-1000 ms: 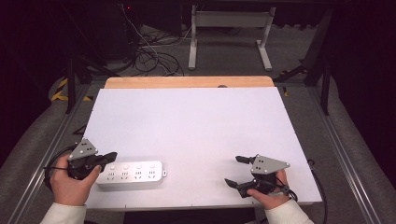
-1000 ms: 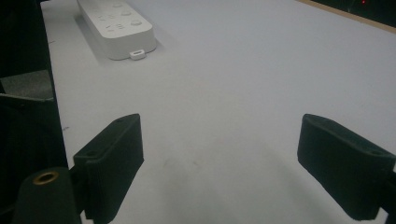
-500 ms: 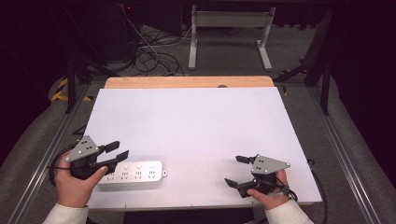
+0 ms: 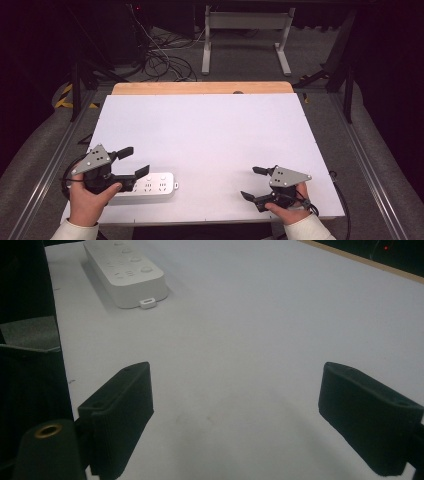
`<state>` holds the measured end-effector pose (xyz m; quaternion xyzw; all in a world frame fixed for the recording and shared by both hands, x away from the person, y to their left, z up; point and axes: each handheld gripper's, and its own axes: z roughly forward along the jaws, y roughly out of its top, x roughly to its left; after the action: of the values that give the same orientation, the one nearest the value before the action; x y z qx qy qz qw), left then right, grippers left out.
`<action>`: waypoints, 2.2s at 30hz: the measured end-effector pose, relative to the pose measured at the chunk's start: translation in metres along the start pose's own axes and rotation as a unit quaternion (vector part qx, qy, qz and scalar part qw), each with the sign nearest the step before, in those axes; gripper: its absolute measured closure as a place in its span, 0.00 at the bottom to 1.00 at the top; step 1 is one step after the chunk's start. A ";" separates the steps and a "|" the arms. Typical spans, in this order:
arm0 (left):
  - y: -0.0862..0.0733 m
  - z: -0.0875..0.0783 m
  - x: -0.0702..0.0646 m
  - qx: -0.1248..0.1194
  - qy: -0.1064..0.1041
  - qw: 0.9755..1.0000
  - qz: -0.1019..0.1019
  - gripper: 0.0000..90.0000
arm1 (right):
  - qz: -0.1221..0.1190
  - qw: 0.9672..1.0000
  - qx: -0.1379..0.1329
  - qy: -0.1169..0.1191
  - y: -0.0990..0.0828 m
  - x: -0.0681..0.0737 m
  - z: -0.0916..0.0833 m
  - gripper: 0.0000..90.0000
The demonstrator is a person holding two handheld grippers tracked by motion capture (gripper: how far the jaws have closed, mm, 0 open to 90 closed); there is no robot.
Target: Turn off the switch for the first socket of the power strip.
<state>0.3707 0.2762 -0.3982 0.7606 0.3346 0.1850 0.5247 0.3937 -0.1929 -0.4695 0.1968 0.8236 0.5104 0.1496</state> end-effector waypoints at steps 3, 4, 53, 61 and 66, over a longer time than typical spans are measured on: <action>-0.004 0.008 -0.003 -0.003 -0.007 1.000 0.010 0.20 | 0.000 1.000 -0.001 0.000 0.000 0.000 0.000 0.16; -0.005 0.011 -0.004 -0.003 -0.010 1.000 0.014 0.20 | 0.000 1.000 -0.002 0.001 0.000 0.000 -0.001 0.16; -0.064 0.053 -0.027 0.015 -0.042 0.997 0.057 0.23 | 0.007 1.000 -0.012 0.007 -0.001 -0.002 -0.003 0.14; -0.061 0.050 -0.027 0.010 -0.043 0.997 0.069 0.23 | 0.005 1.000 -0.009 0.005 -0.001 -0.002 -0.003 0.13; -0.061 0.048 -0.026 0.008 -0.048 0.997 0.053 0.23 | 0.004 1.000 -0.009 0.004 -0.002 -0.002 -0.003 0.13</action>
<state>0.3632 0.2389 -0.4709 0.7896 0.2693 0.1730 0.5236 0.3939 -0.1972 -0.4693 0.1971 0.8189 0.5189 0.1460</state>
